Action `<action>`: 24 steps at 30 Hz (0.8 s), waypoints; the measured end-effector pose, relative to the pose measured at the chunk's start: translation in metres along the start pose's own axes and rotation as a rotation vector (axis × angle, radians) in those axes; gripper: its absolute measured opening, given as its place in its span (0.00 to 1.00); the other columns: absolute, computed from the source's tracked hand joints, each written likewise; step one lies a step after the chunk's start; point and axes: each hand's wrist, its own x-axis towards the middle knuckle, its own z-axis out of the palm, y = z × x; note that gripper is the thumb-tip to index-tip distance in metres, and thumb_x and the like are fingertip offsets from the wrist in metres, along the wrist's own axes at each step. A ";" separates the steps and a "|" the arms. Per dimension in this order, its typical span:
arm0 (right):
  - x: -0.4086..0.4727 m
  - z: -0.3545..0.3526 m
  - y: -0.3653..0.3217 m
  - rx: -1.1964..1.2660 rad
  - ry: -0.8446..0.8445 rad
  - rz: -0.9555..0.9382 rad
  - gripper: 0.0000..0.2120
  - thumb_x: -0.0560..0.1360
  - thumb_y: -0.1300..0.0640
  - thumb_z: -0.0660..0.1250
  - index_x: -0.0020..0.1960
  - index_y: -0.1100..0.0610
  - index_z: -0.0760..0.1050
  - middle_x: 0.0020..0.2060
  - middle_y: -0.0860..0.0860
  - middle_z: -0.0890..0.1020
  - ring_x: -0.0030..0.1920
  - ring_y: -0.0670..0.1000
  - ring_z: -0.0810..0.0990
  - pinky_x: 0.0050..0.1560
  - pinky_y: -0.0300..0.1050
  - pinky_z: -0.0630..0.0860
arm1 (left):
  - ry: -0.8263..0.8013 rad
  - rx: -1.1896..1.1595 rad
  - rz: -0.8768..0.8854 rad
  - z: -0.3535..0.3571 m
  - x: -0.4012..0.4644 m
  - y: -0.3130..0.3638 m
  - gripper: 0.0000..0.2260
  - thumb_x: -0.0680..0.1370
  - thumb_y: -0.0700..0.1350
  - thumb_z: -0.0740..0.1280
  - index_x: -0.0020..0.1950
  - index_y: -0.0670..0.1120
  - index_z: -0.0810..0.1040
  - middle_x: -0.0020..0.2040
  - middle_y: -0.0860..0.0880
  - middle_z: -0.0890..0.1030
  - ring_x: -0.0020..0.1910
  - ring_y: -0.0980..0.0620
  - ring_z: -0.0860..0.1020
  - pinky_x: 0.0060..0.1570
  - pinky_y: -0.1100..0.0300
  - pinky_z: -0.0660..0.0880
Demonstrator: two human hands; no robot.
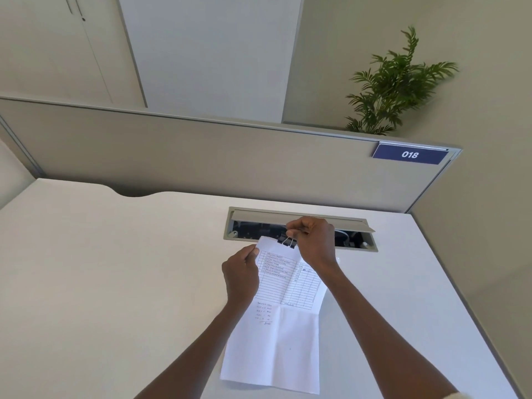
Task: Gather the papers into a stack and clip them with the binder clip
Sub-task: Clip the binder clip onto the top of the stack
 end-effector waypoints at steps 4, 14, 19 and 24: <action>-0.004 0.000 -0.003 -0.004 -0.008 -0.009 0.10 0.71 0.75 0.68 0.42 0.63 0.85 0.35 0.51 0.85 0.32 0.35 0.81 0.36 0.25 0.75 | -0.012 -0.013 0.011 -0.002 -0.003 0.004 0.07 0.79 0.36 0.67 0.47 0.38 0.85 0.28 0.54 0.77 0.26 0.62 0.70 0.34 0.80 0.64; -0.010 0.006 -0.010 0.000 -0.037 -0.059 0.14 0.70 0.77 0.64 0.42 0.64 0.85 0.36 0.52 0.86 0.34 0.38 0.83 0.41 0.29 0.78 | 0.005 -0.035 0.045 -0.005 -0.006 0.008 0.07 0.78 0.36 0.68 0.46 0.38 0.85 0.28 0.54 0.78 0.27 0.63 0.75 0.33 0.79 0.66; -0.010 0.008 -0.017 0.012 -0.046 -0.098 0.18 0.68 0.79 0.60 0.42 0.64 0.85 0.36 0.54 0.86 0.34 0.40 0.83 0.40 0.31 0.79 | 0.017 -0.043 0.038 -0.007 -0.006 0.006 0.07 0.79 0.36 0.67 0.48 0.39 0.86 0.29 0.54 0.78 0.30 0.67 0.75 0.34 0.79 0.66; -0.007 0.002 -0.024 0.029 -0.017 -0.142 0.19 0.67 0.80 0.58 0.41 0.65 0.84 0.37 0.55 0.85 0.33 0.40 0.83 0.41 0.34 0.81 | 0.034 -0.038 0.057 -0.009 -0.007 0.004 0.07 0.79 0.35 0.67 0.48 0.38 0.85 0.32 0.42 0.83 0.30 0.68 0.74 0.34 0.79 0.65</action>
